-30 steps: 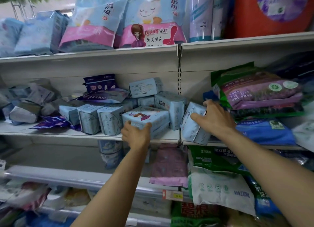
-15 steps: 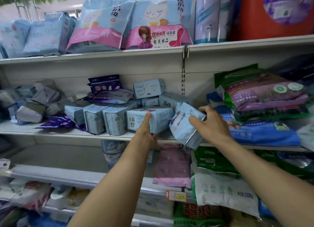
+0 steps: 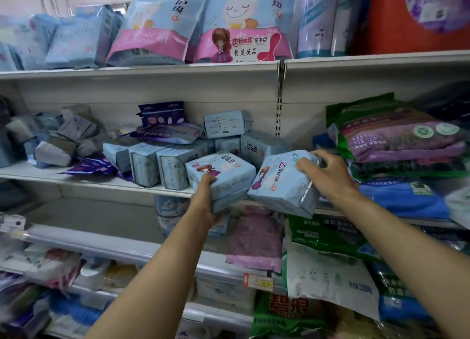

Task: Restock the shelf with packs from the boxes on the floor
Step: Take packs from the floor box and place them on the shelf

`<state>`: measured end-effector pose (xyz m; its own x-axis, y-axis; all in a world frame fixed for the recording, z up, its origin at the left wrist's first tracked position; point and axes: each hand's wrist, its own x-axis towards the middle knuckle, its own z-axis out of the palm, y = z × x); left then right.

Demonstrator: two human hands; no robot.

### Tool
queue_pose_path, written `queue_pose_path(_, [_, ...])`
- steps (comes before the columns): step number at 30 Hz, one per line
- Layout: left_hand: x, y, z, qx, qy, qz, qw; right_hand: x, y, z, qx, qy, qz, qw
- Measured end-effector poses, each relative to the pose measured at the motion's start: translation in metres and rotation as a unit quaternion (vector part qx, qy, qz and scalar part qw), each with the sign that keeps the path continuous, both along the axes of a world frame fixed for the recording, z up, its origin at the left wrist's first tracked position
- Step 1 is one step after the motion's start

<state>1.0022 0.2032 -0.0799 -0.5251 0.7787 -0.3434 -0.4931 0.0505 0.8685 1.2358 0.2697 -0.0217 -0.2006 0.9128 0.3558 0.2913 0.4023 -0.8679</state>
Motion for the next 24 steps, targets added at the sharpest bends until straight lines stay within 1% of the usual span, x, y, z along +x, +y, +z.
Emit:
queue_pose_path(3, [-0.005,-0.034,-0.010,0.025,0.012,-0.021,0.999,0.003,-0.006,0.000,-0.018,0.029,0.018,0.999])
queue_pose_path(8, [-0.028,-0.095,-0.034,0.035,0.064,-0.023,0.997,-0.015,-0.035,-0.006,-0.027,-0.021,0.078,0.996])
queue_pose_path(11, [-0.053,-0.142,-0.048,0.016,0.070,-0.005,0.997,-0.044,-0.058,-0.014,-0.038,-0.034,0.104,0.993])
queue_pose_path(14, [-0.088,-0.197,-0.059,-0.016,0.073,0.025,0.997,-0.088,-0.087,-0.028,-0.049,-0.033,0.126,0.990])
queue_pose_path(18, [-0.142,-0.275,-0.076,-0.055,0.079,0.064,0.993,-0.167,-0.138,-0.048,-0.062,-0.051,0.164,0.983])
queue_pose_path(24, [-0.223,-0.382,-0.111,-0.120,0.068,0.138,0.981,-0.288,-0.214,-0.094,-0.074,-0.086,0.222,0.968])
